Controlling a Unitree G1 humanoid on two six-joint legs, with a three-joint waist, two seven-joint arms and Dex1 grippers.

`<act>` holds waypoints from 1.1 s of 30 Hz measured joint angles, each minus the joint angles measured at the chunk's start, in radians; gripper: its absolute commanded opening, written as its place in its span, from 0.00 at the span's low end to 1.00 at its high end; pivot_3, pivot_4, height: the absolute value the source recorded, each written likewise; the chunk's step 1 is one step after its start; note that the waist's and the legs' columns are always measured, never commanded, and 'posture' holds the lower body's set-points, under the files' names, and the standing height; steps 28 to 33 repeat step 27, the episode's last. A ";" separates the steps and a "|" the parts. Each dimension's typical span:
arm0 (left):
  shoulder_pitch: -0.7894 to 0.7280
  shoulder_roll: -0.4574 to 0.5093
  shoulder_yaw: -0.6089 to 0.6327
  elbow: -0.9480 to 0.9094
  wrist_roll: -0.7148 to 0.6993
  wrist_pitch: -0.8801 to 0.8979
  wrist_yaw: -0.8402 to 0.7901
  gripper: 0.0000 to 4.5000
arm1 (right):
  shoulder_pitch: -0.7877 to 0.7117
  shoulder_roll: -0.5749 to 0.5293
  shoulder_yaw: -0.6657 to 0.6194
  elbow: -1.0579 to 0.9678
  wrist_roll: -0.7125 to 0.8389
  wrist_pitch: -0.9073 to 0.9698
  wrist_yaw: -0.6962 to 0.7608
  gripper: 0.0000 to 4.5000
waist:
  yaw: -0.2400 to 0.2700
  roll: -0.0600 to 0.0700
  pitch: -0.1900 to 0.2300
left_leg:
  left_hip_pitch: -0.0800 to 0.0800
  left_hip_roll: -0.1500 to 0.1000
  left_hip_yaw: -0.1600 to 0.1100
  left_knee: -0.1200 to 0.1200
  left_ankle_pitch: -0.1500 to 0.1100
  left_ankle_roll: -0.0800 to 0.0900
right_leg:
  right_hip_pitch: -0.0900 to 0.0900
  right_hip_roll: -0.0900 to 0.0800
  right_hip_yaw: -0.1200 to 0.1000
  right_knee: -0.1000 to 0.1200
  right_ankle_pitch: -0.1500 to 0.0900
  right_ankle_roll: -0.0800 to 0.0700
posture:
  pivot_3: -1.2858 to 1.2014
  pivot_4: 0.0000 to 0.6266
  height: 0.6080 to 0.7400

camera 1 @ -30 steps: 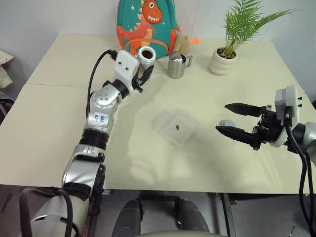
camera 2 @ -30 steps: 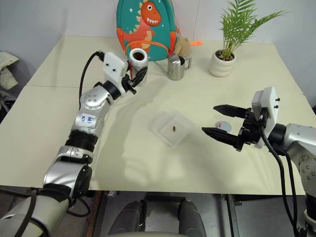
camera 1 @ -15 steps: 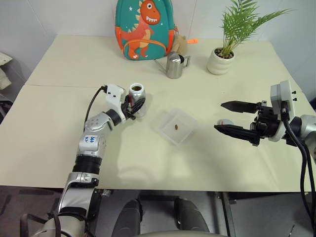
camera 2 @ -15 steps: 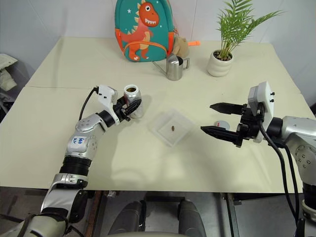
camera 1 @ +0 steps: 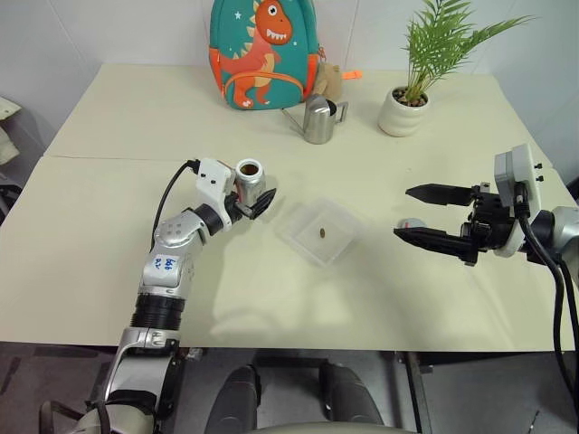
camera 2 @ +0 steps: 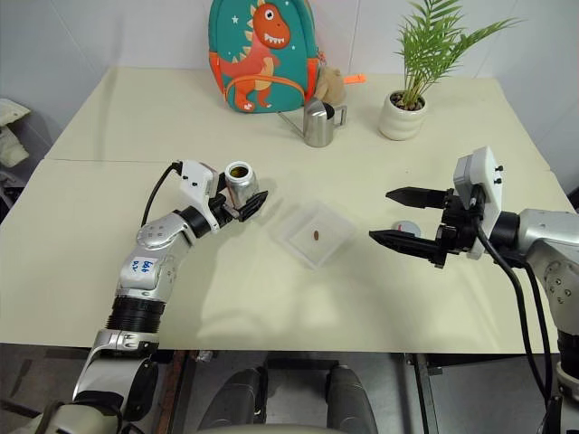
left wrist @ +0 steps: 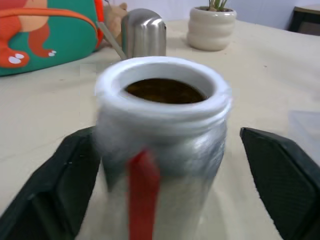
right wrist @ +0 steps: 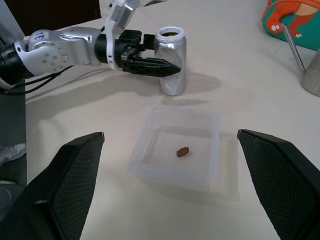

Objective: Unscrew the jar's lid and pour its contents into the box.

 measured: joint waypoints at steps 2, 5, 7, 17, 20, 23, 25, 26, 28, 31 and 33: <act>0.021 0.014 0.001 -0.050 0.000 0.032 0.011 0.99 | -0.003 -0.011 0.000 0.008 -0.002 0.000 0.008 1.00 | 0.000 0.000 0.000 | 0.000 0.000 0.000 0.000 0.000 0.000 | 0.000 0.000 0.000 0.000 0.000 0.000 | 0.52 0.24 1.00; 0.058 0.041 0.013 -0.125 -0.001 0.085 0.020 0.99 | -0.016 -0.014 0.003 0.022 -0.003 -0.001 0.021 1.00 | -0.001 0.000 0.000 | 0.000 0.000 0.000 0.000 0.000 0.000 | 0.000 0.000 0.000 0.000 0.000 -0.001 | 0.52 0.24 1.00; 0.086 0.076 0.020 -0.174 -0.004 0.127 0.019 0.99 | -0.037 -0.015 0.016 0.038 -0.012 -0.001 0.025 1.00 | -0.003 0.000 0.000 | 0.000 0.000 0.000 0.000 0.000 0.000 | 0.000 0.000 0.000 0.000 0.000 -0.001 | 0.52 0.24 1.00; 0.203 0.283 0.082 -0.345 -0.114 0.297 -0.156 0.99 | -0.068 -0.062 0.030 0.099 -0.044 -0.013 0.101 1.00 | -0.004 0.000 0.000 | 0.000 0.001 0.001 -0.003 -0.001 -0.001 | -0.001 0.000 -0.001 -0.004 -0.001 -0.002 | 0.52 0.24 1.00; 0.231 0.387 0.137 -0.327 -0.185 0.195 -0.364 0.99 | -0.065 -0.091 0.026 0.121 -0.061 -0.024 0.111 1.00 | -0.005 0.001 0.000 | 0.000 0.002 0.002 -0.004 -0.001 -0.001 | -0.002 0.000 -0.001 -0.004 -0.002 -0.005 | 0.52 0.24 1.00; 0.203 0.485 0.245 -0.193 -0.256 0.056 -0.581 0.99 | -0.062 -0.106 0.021 0.123 -0.066 -0.026 0.124 1.00 | -0.005 0.002 0.000 | 0.001 0.004 0.002 -0.005 -0.001 -0.001 | -0.002 0.001 -0.002 -0.005 -0.003 -0.009 | 0.52 0.24 1.00; 0.175 0.538 0.276 -0.097 -0.274 -0.011 -0.698 0.99 | -0.054 -0.118 0.021 0.142 -0.075 -0.046 0.145 1.00 | -0.005 0.002 -0.001 | 0.000 0.003 0.003 -0.005 -0.001 -0.001 | -0.001 0.000 -0.002 -0.007 -0.003 -0.011 | 0.52 0.24 1.00; 0.169 0.567 0.274 -0.050 -0.280 -0.032 -0.766 0.99 | -0.049 -0.125 0.021 0.161 -0.089 -0.063 0.157 1.00 | -0.004 0.002 -0.001 | 0.000 0.003 0.003 -0.005 -0.001 -0.001 | -0.001 0.000 -0.001 -0.008 -0.003 -0.011 | 0.52 0.24 1.00; 0.169 0.582 0.274 -0.025 -0.280 -0.039 -0.803 0.99 | -0.047 -0.127 0.021 0.172 -0.098 -0.073 0.162 1.00 | -0.004 0.002 -0.001 | 0.000 0.003 0.003 -0.005 -0.002 -0.001 | -0.001 0.000 -0.001 -0.009 -0.003 -0.011 | 0.52 0.24 1.00; 0.169 0.582 0.274 -0.025 -0.280 -0.039 -0.803 0.99 | -0.047 -0.127 0.021 0.172 -0.098 -0.073 0.162 1.00 | -0.004 0.002 -0.001 | 0.000 0.003 0.003 -0.005 -0.002 -0.001 | -0.001 0.000 -0.001 -0.009 -0.003 -0.011 | 0.52 0.24 1.00; 0.169 0.582 0.274 -0.025 -0.280 -0.039 -0.803 0.99 | -0.047 -0.127 0.021 0.172 -0.098 -0.073 0.162 1.00 | -0.004 0.002 -0.001 | 0.000 0.003 0.003 -0.005 -0.002 -0.001 | -0.001 0.000 -0.001 -0.009 -0.003 -0.011 | 0.52 0.24 1.00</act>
